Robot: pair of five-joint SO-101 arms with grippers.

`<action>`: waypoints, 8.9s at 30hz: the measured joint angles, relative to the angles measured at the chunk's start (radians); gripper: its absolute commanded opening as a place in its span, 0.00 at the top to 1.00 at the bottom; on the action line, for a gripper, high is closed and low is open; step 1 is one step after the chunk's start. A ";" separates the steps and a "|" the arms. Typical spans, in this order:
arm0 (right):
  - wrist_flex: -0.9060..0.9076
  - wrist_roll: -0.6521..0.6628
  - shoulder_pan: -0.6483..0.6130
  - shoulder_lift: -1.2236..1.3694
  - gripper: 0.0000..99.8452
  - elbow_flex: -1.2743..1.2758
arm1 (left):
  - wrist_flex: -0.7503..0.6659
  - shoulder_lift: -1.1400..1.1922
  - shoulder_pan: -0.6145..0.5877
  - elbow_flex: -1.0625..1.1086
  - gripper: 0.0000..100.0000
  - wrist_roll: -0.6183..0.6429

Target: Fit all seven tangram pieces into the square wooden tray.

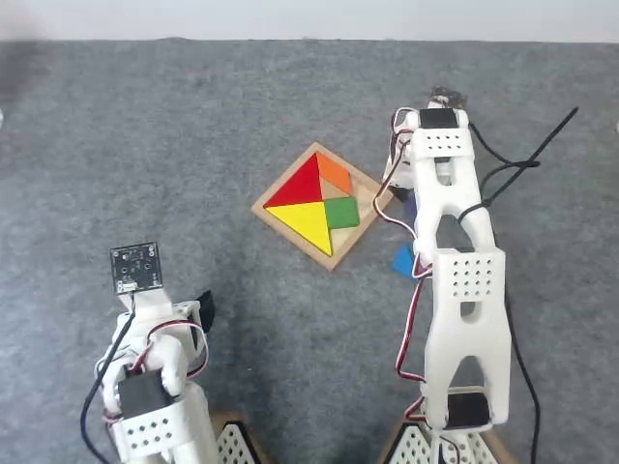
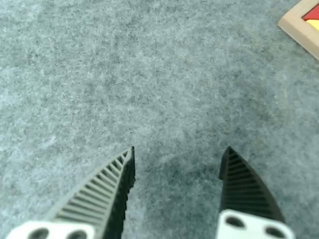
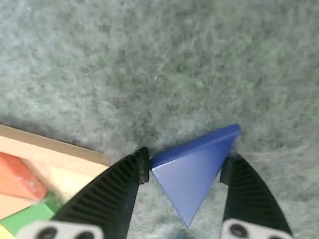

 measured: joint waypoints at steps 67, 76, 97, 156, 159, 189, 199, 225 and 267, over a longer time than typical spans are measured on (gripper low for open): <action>0.063 0.180 0.011 -0.052 0.67 0.000 | 0.000 0.000 0.000 0.000 0.73 0.000; 0.078 0.149 -0.023 -0.052 0.68 0.000 | 0.000 0.000 0.000 0.000 0.73 0.000; 0.021 0.129 -0.006 0.015 0.82 -0.002 | 0.000 0.000 0.000 0.000 0.73 0.000; 0.158 0.371 -0.037 0.117 0.71 -0.298 | 0.000 0.000 0.000 0.000 0.73 0.000; 0.140 0.339 -0.025 0.117 0.71 -0.298 | 0.000 0.000 0.000 0.000 0.73 0.000; 0.103 0.331 -0.009 0.186 0.88 -0.324 | 0.000 0.000 0.000 0.000 0.73 0.000; 0.133 0.377 -0.011 0.152 0.89 -0.322 | 0.000 0.000 0.000 0.000 0.73 0.000; 0.187 1.972 -0.258 0.075 0.95 -0.473 | 0.000 0.000 0.000 0.000 0.73 0.000; 0.137 1.565 -0.373 -0.020 0.82 -0.313 | 0.000 0.000 -0.054 0.000 0.73 0.000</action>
